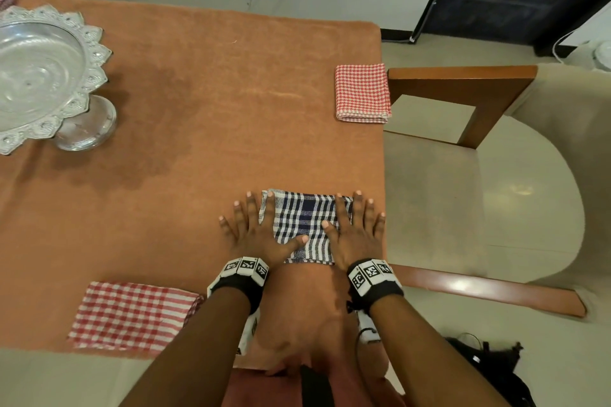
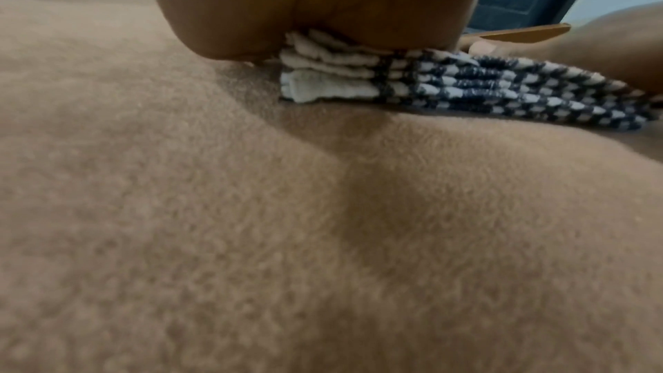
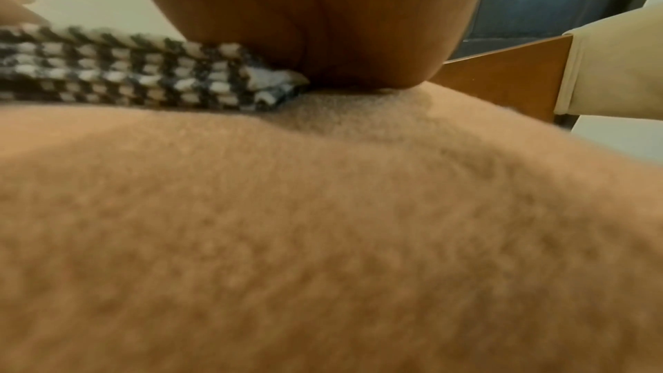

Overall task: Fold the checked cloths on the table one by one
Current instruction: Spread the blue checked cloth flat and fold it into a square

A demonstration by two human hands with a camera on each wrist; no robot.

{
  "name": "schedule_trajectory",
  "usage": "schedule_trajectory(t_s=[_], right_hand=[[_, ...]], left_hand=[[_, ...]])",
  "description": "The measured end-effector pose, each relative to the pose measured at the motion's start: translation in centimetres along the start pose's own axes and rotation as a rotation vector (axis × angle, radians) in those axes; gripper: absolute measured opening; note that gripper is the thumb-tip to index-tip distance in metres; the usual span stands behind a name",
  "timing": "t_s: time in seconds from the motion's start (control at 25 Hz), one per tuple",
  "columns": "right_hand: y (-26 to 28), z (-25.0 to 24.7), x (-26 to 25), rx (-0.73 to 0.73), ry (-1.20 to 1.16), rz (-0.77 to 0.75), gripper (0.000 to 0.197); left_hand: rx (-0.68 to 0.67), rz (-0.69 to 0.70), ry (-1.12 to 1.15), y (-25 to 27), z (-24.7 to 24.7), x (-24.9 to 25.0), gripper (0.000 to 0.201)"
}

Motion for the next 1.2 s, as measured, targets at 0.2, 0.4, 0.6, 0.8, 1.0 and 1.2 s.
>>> schedule_trajectory(t_s=[0.2, 0.4, 0.6, 0.8, 1.0, 1.2], right_hand=[[0.1, -0.4, -0.3, -0.074, -0.018, -0.033, 0.068], [5.5, -2.8, -2.8, 0.291, -0.121, -0.314, 0.048], [7.7, 1.4, -5.1, 0.141, 0.008, -0.449, 0.032], [6.8, 0.6, -5.3, 0.115, -0.031, -0.362, 0.049], [5.6, 0.7, -6.5, -0.014, 0.205, -0.245, 0.060], [4.2, -1.6, -3.4, -0.075, -0.498, -0.252, 0.039]], left_hand=[[-0.018, 0.006, 0.019, 0.3, 0.0, -0.1, 0.108], [0.238, 0.098, 0.343, 4.3, -1.1, 0.0, 0.071], [0.245, -0.006, 0.613, 5.3, -0.6, -0.3, 0.062], [0.104, -0.146, 0.826, 4.1, -0.7, -1.4, 0.037], [0.189, -0.017, 0.785, 5.1, -1.8, 0.5, 0.039], [0.272, 0.246, 0.443, 6.4, -2.3, 5.8, 0.048]])
Point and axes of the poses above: each hand's wrist, its own y-axis away from the middle knuckle, its own z-axis out of the palm, x = y × z, the point moved 9 cm from there along -y, towards the middle knuckle, and after that the axes turned 14 degrees about -x, right-handed, at the moved point
